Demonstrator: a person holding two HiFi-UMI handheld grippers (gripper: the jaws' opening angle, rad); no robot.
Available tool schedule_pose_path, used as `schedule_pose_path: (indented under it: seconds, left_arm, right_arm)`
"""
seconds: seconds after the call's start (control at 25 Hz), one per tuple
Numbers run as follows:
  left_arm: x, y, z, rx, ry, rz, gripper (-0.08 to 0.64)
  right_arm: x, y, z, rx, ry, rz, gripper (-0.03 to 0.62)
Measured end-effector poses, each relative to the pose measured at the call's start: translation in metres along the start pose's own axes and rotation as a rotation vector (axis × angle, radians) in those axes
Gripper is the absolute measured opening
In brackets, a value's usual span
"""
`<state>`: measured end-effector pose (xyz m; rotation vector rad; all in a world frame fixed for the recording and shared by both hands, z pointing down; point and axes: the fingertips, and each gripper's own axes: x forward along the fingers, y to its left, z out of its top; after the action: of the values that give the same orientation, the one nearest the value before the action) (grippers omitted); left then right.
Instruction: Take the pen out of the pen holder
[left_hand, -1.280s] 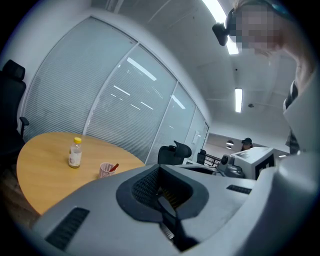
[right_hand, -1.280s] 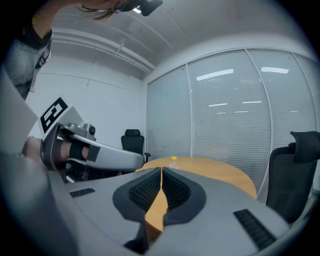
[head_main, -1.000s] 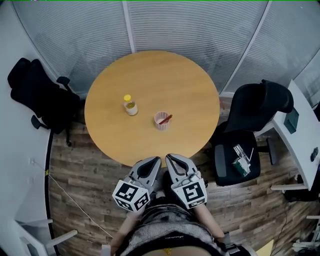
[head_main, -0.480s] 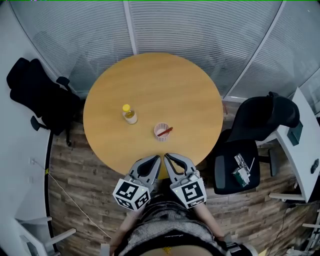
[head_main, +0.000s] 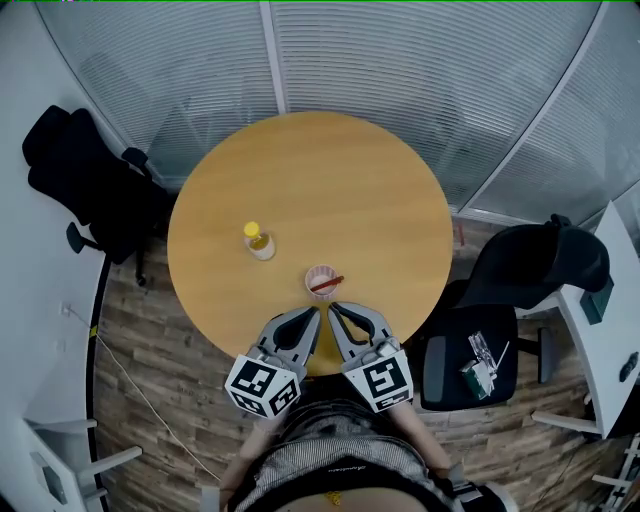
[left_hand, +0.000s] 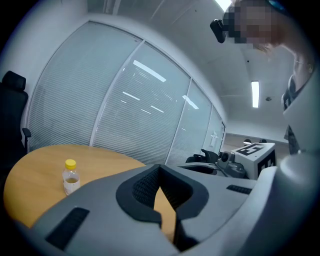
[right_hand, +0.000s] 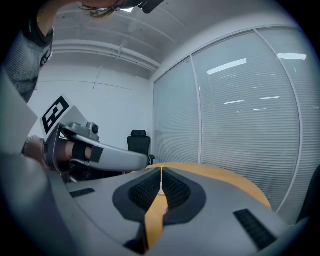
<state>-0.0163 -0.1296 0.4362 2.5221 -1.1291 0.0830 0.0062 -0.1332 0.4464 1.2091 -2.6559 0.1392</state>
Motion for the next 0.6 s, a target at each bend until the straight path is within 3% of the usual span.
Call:
schedule_pose_path:
  seconds: [0.28, 0.6]
  left_arm:
    - [0.023, 0.01, -0.002, -0.007, 0.02, 0.015, 0.005]
    - [0.045, 0.024, 0.004, 0.008, 0.059, -0.05, 0.005]
  right_arm:
    - [0.009, -0.025, -0.006, 0.033, 0.012, -0.008, 0.023]
    - [0.024, -0.043, -0.002, 0.034, 0.005, -0.06, 0.023]
